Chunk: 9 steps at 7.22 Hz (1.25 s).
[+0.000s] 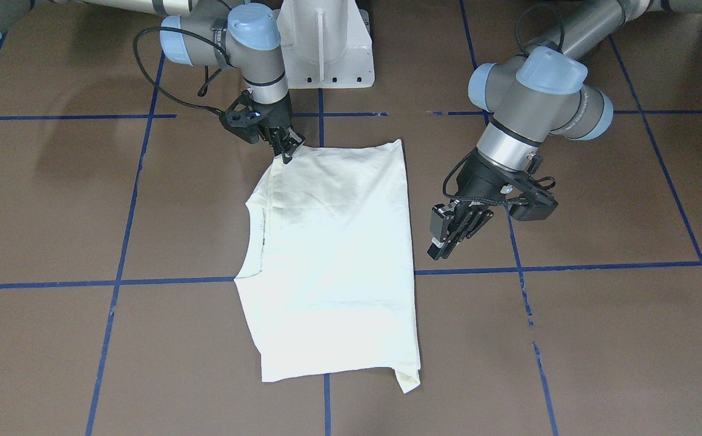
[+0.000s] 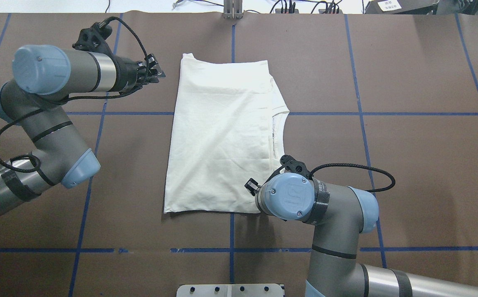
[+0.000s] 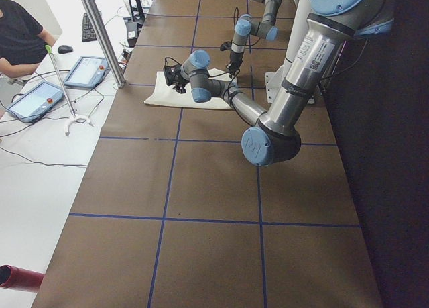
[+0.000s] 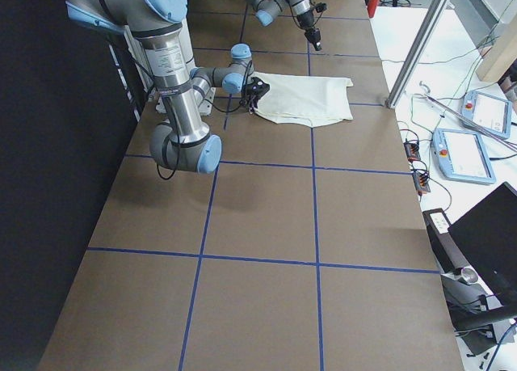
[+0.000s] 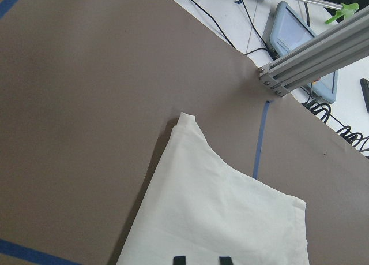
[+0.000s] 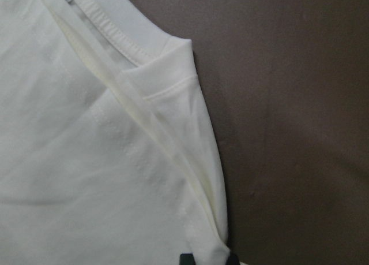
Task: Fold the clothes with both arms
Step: 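Hold the right gripper at the shirt's near edge, adjusting the fold, then lower the left gripper to the shirt's near corner beside the right gripper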
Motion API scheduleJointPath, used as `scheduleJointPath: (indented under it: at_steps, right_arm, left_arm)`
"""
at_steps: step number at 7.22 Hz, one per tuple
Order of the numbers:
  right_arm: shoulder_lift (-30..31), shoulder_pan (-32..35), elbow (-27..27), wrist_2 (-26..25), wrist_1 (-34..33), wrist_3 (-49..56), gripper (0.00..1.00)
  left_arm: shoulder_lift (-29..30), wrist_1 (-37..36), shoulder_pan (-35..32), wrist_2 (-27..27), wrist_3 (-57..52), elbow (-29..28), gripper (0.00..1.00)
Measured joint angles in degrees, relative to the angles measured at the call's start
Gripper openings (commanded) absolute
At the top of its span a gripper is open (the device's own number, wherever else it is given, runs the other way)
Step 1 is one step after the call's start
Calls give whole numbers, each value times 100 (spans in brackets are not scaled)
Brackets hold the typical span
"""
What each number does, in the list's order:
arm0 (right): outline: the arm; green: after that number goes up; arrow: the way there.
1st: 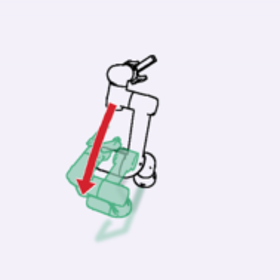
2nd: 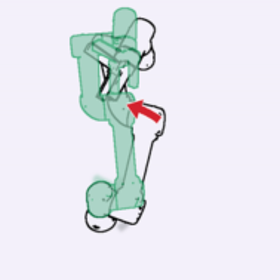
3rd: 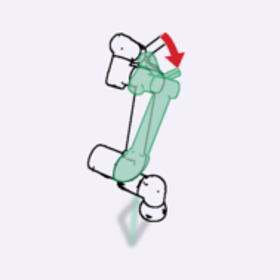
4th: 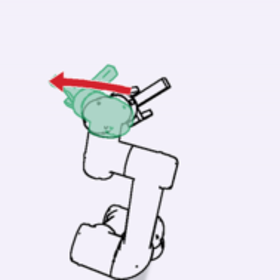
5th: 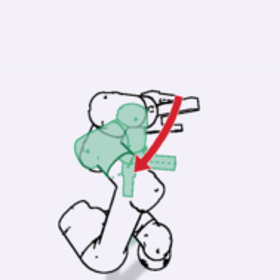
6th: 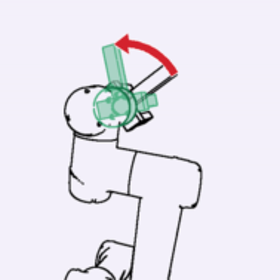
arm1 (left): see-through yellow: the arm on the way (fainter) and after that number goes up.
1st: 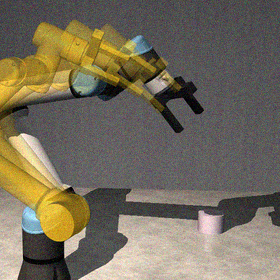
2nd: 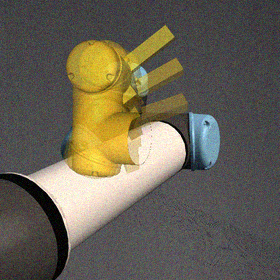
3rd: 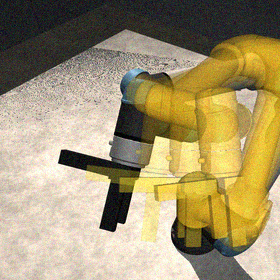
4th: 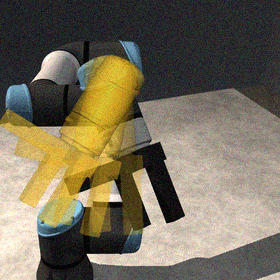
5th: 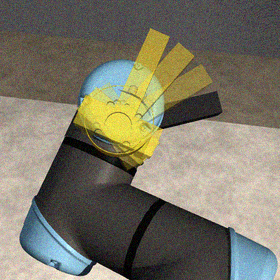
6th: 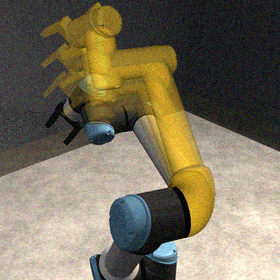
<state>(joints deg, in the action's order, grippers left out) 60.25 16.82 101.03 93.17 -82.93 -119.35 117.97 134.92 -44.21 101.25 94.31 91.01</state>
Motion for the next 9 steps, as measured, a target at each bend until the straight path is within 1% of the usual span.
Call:
scheduleJointPath:
  at_steps: [3,5,7,8,9]
  right_arm:
    - [1,5,46,10,-12,1,0]
    - [178,46,437,35,-11,7,0]
    - [547,50,875,37,-6,8,0]
    - [676,45,983,37,-5,8,0]
    - [764,34,1048,43,-4,8,0]
  left_arm:
    - [-32,-1,-3,0,0,23,31]
    - [-52,-103,-6,6,44,204,32]
    - [-137,-575,71,84,463,790,32]
    - [-241,-694,263,148,976,1172,33]
    - [-431,-739,629,30,1413,1502,36]
